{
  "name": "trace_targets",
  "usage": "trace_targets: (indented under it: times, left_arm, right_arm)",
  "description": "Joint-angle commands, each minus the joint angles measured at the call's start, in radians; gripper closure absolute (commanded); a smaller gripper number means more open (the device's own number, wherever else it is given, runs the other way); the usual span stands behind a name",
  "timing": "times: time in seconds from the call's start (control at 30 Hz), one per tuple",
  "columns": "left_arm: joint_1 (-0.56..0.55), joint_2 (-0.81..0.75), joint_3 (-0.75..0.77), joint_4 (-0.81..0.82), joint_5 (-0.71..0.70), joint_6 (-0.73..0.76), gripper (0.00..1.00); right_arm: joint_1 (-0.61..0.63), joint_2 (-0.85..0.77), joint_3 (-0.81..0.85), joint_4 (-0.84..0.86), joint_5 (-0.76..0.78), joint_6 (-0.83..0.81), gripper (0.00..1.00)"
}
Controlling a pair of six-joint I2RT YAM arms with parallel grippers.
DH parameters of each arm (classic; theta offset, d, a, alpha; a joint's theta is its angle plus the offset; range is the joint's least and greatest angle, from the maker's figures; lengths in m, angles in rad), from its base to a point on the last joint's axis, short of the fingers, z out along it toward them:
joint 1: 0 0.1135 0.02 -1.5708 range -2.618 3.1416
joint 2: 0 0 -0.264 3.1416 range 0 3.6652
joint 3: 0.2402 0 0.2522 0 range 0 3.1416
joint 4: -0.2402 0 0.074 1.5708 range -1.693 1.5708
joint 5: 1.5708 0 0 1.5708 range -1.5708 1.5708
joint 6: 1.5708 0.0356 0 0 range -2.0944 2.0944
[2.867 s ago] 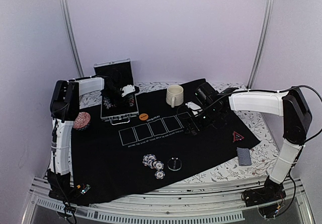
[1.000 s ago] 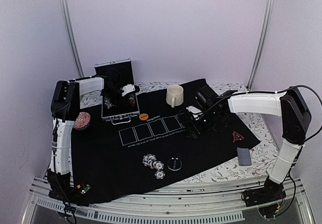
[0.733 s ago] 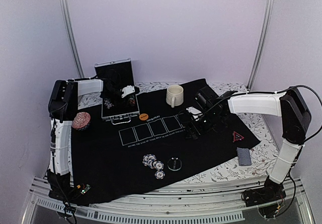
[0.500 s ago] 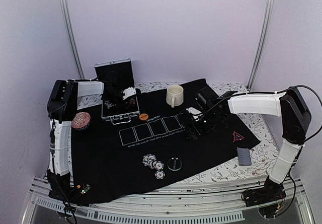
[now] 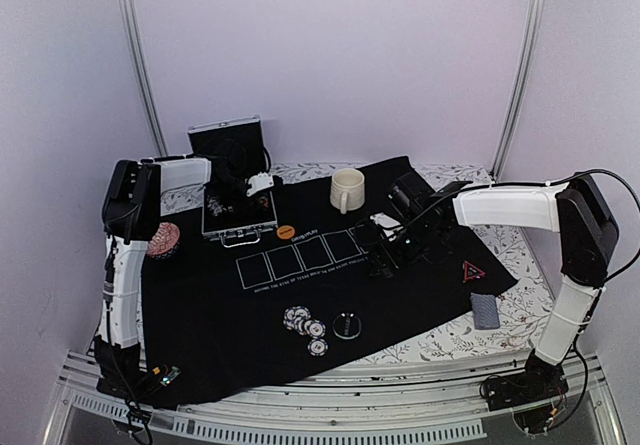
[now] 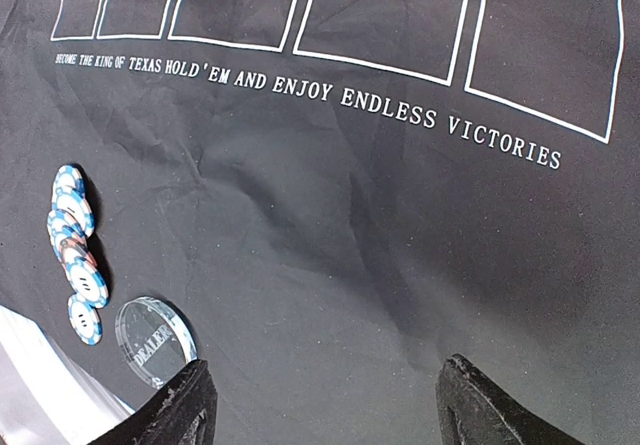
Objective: Distribute texas hold em gaming equipment
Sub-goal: Pick up the pile of poker chips from the chip case, then pass from the left arm to the right
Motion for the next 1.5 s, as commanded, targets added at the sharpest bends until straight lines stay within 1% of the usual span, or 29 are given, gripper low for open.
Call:
trace_targets:
  times: [0.0, 0.2, 0.27, 0.33, 0.43, 0.47, 0.6, 0.67, 0.77, 0.97, 1.03, 1.13, 1.27, 1.4, 1.43, 1.47]
  left_arm:
    - [-0.002, 0.066, 0.036, -0.118, -0.024, 0.019, 0.49]
    - [-0.004, 0.099, 0.067, -0.136, -0.042, 0.021, 0.58]
    - [-0.002, 0.099, 0.066, -0.136, -0.05, 0.023, 0.67]
    - [-0.002, 0.092, 0.066, -0.137, -0.05, 0.02, 0.78]
    - [-0.002, 0.076, 0.069, -0.144, -0.055, 0.011, 0.98]
    - [-0.001, 0.07, 0.073, -0.149, -0.055, 0.008, 1.0]
    - [0.004, 0.028, 0.076, -0.152, -0.055, -0.024, 1.0]
    - [0.009, 0.003, 0.092, -0.145, -0.05, -0.063, 1.0]
    - [0.018, -0.058, 0.095, -0.093, -0.031, -0.157, 1.0]
    - [0.022, -0.215, 0.04, -0.013, 0.042, -0.383, 1.0]
    - [0.022, -0.264, 0.028, -0.005, 0.091, -0.469, 1.0]
    - [0.013, -0.342, -0.013, 0.047, 0.208, -0.658, 1.0]
    - [-0.026, -0.394, -0.127, 0.23, 0.35, -1.072, 1.0]
    - [-0.08, -0.394, -0.297, 0.521, 0.444, -1.552, 1.0]
    - [-0.098, -0.385, -0.33, 0.588, 0.463, -1.652, 1.0]
    - [-0.116, -0.364, -0.344, 0.62, 0.474, -1.716, 1.0]
  right_arm:
    - [-0.007, 0.001, -0.007, -0.012, -0.005, -0.007, 0.22]
    - [-0.007, 0.011, -0.01, -0.015, -0.005, -0.009, 0.21]
    - [-0.006, 0.016, -0.007, -0.016, -0.005, -0.01, 0.21]
    - [-0.006, 0.02, -0.003, -0.017, -0.007, -0.011, 0.21]
    - [-0.007, 0.03, 0.01, -0.02, -0.008, -0.012, 0.21]
    - [-0.007, 0.032, 0.013, -0.021, -0.008, -0.013, 0.21]
    - [-0.006, 0.033, 0.022, -0.026, -0.01, -0.014, 0.21]
    - [-0.006, 0.031, 0.025, -0.028, -0.004, -0.013, 0.21]
    - [-0.006, 0.016, 0.032, -0.028, 0.012, -0.006, 0.21]
    - [-0.006, -0.036, 0.053, -0.029, 0.048, 0.001, 0.21]
    - [-0.006, -0.057, 0.061, -0.03, 0.063, 0.003, 0.21]
    - [-0.006, -0.087, 0.083, -0.03, 0.113, 0.003, 0.21]
    - [-0.007, -0.113, 0.151, -0.027, 0.202, -0.004, 0.21]
    - [-0.006, -0.115, 0.256, -0.008, 0.254, -0.042, 0.21]
    - [-0.006, -0.109, 0.285, -0.003, 0.26, -0.056, 0.2]
    - [-0.007, -0.098, 0.318, -0.003, 0.26, -0.069, 0.2]
